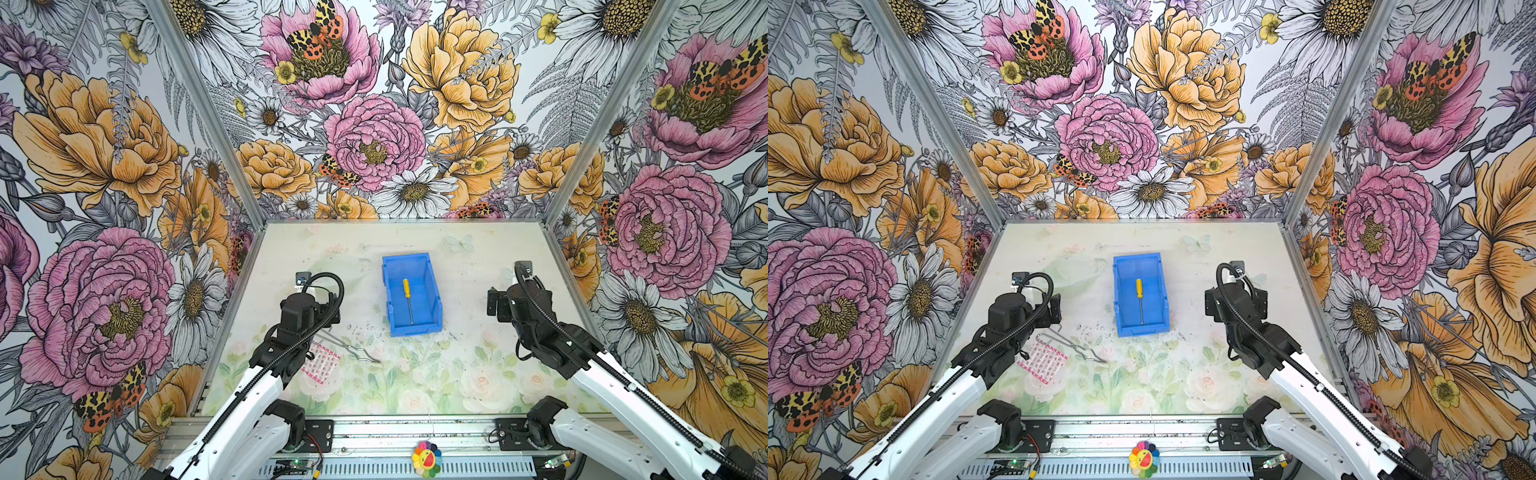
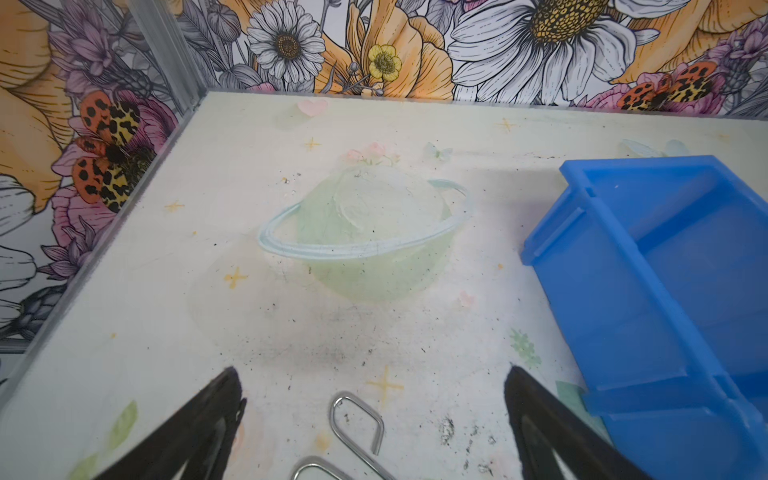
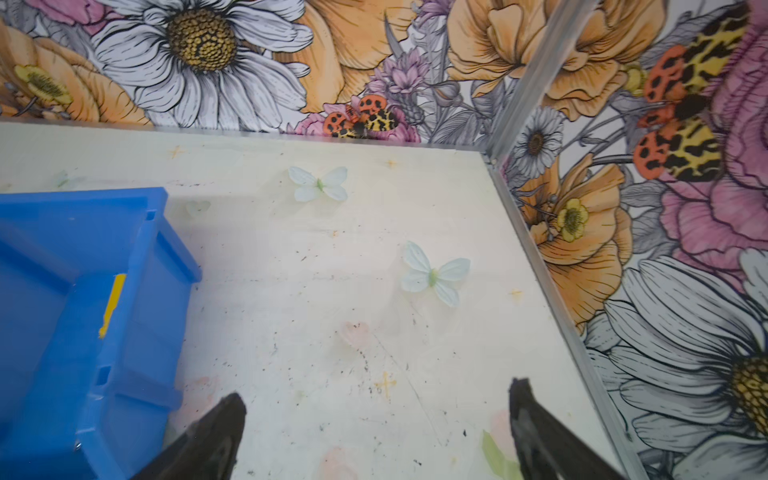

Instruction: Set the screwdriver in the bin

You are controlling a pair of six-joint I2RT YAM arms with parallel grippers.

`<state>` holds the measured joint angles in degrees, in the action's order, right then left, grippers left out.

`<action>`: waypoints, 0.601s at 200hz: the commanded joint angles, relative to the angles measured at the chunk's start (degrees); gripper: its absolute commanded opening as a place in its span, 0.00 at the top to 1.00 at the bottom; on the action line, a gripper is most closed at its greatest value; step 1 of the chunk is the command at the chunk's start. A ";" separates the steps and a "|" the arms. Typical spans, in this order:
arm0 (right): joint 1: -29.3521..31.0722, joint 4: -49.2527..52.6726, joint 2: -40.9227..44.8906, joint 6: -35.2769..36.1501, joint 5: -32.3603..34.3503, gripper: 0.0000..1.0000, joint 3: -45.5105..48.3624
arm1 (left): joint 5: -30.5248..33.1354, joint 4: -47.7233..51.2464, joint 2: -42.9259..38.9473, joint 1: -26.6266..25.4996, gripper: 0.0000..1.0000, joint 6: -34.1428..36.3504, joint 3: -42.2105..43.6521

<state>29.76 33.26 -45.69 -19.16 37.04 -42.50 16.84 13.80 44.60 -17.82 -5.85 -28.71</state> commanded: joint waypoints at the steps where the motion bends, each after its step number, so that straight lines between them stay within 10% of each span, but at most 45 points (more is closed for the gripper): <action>1: -4.24 -4.12 4.45 2.39 5.28 0.01 5.75 | -2.22 -9.15 -0.92 2.45 0.01 8.38 4.76; 50: -9.35 -13.41 10.81 15.93 -0.38 0.01 15.78 | -8.27 -19.44 0.98 9.59 0.01 9.54 11.53; 120: -15.35 -30.32 3.39 14.66 -7.88 0.00 25.61 | -8.30 -26.43 9.35 14.01 0.01 8.08 11.75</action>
<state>16.34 13.39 -40.10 -3.77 33.50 -19.05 10.63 -8.10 51.64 -5.15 2.07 -15.51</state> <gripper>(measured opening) 0.995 0.986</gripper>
